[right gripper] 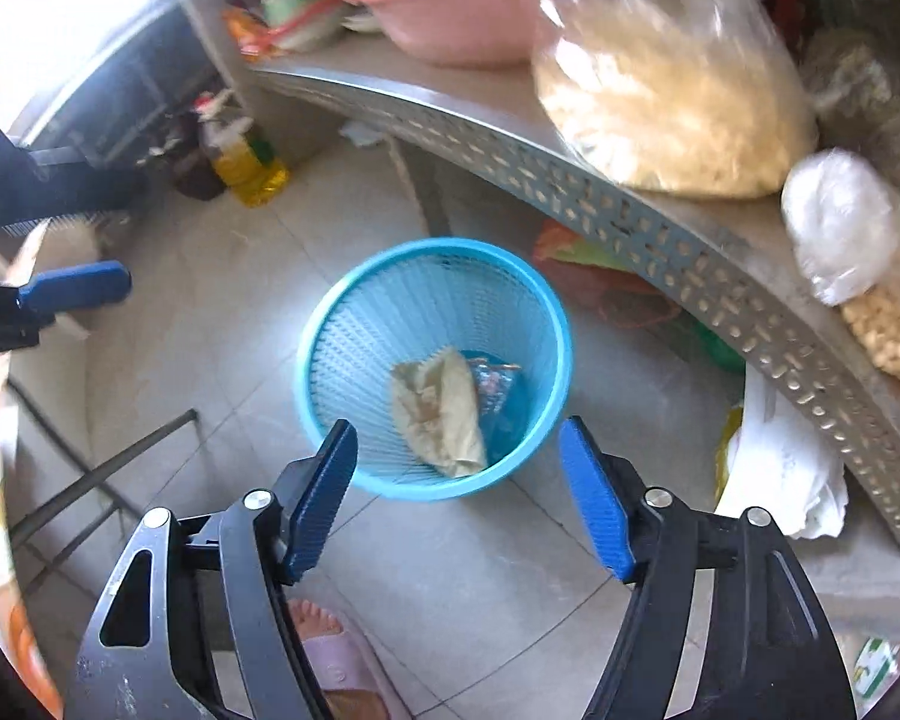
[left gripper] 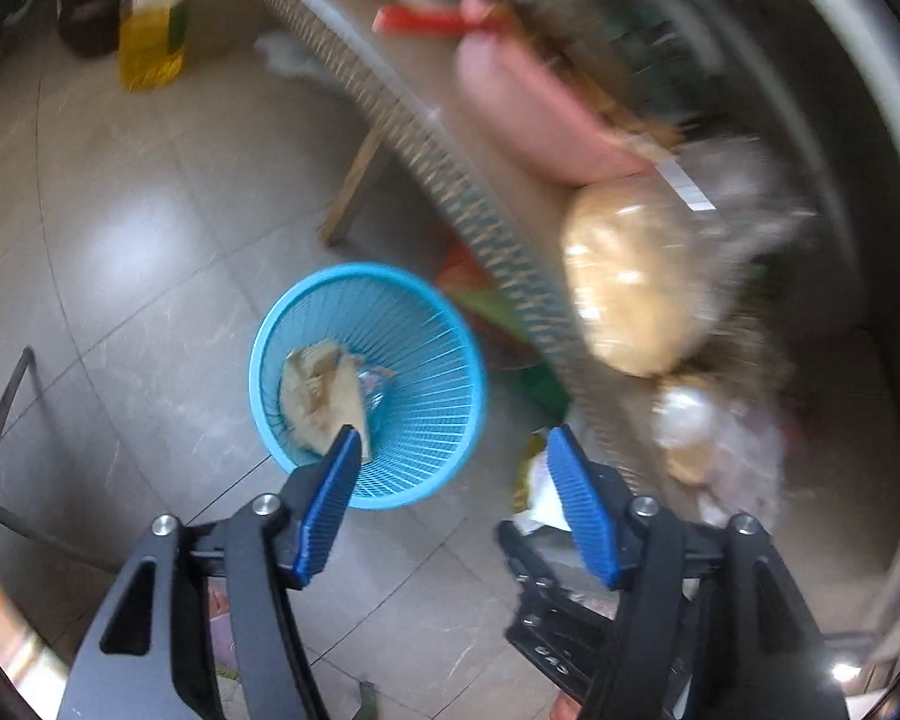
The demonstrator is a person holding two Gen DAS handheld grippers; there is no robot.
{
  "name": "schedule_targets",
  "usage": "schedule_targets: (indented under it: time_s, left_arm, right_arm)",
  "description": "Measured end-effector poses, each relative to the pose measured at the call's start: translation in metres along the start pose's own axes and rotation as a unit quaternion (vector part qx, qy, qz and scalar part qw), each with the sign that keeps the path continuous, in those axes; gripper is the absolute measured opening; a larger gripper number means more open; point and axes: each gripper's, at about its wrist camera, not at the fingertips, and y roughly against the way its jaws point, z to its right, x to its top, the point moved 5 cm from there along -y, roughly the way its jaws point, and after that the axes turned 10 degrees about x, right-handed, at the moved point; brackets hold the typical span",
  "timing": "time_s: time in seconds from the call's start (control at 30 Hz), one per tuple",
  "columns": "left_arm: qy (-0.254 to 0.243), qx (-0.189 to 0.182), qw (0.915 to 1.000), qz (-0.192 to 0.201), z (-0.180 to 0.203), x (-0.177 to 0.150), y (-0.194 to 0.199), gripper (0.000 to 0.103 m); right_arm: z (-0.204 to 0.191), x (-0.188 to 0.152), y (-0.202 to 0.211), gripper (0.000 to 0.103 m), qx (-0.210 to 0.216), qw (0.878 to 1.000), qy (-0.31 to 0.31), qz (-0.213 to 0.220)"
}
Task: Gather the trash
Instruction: 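Open both grippers to drop paper and snack bag into the wastebasket, then move both tools back toward the table items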
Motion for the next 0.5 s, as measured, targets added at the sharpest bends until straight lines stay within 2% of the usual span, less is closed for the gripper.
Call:
schedule_targets:
  time_s: [0.13, 0.3, 0.5]
  left_arm:
    - [-0.022, -0.007, 0.998, 0.059, -0.003, -0.032, 0.062, 0.067]
    - [-0.049, 0.028, 0.9909, 0.123, -0.017, -0.077, 0.125, 0.07]
    - [-0.048, 0.062, 0.9795, 0.186, -0.046, -0.125, 0.188, 0.072]
  right_arm:
    - [-0.027, -0.005, 0.029, 0.08, 0.024, 0.999, 0.036, 0.008]
    - [-0.063, -0.007, 0.063, 0.089, 0.043, 0.995, 0.089, 0.027]
    - [-0.11, -0.004, 0.098, 0.095, 0.046, 0.986, 0.147, 0.056]
